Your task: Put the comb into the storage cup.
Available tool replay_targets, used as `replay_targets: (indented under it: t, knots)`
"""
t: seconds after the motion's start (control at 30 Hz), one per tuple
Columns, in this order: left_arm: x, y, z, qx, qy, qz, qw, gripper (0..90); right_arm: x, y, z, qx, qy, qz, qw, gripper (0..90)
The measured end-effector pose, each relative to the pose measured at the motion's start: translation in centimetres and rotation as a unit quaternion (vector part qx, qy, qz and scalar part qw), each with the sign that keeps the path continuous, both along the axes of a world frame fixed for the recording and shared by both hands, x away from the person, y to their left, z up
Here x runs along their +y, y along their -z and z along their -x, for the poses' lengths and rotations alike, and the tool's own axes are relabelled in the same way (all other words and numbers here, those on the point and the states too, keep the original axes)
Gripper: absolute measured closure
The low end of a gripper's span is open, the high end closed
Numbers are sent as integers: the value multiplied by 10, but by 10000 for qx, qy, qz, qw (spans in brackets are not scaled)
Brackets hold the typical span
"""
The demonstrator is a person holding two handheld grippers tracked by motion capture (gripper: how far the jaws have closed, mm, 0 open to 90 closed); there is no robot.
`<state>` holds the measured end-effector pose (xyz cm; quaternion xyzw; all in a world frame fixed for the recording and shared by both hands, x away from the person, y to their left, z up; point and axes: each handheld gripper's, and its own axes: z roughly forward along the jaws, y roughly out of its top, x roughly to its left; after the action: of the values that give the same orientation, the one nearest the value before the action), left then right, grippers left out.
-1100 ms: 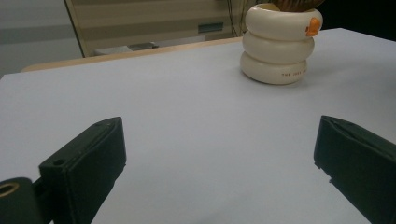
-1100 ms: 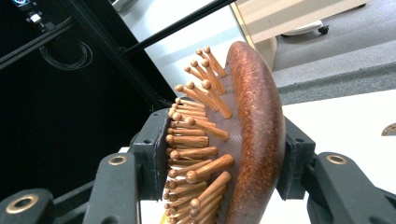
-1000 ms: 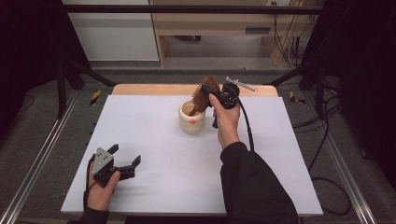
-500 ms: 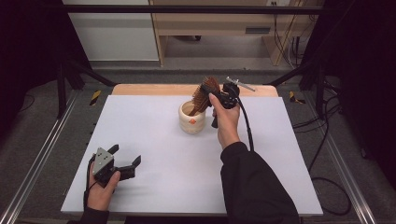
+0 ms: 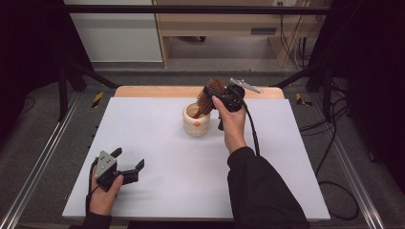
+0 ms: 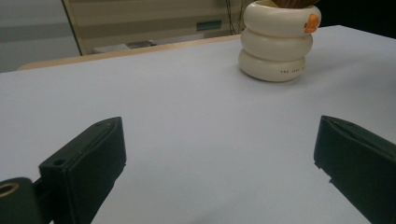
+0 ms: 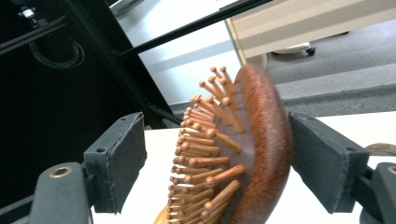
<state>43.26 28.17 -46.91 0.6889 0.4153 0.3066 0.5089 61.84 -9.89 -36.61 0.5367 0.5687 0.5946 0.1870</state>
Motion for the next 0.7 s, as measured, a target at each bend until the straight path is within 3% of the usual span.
replay_targets:
  t: [0.1, 0.33, 0.53, 0.6, 0.7]
  knots:
    - [0, 0, 0, -11, 4, -8, 10000, 24, -2, -1, 0, -8, 33, -16, 10000, 208]
    - [0, 0, 0, -7, 0, -8, 10000, 24, -2, -5, 5, -179, 100, 337, 9992, 191]
    - [0, 0, 0, -8, -3, -11, 10000, 24, -3, -11, 11, -413, 160, 597, 9972, 166]
    - [0, 0, 0, -11, -5, -11, 10000, 24, -3, -15, 16, -586, 227, 809, 9947, 151]
    - [0, 0, 0, -18, -16, 4, 10000, 24, -4, -17, 18, -629, 252, 872, 9939, 148]
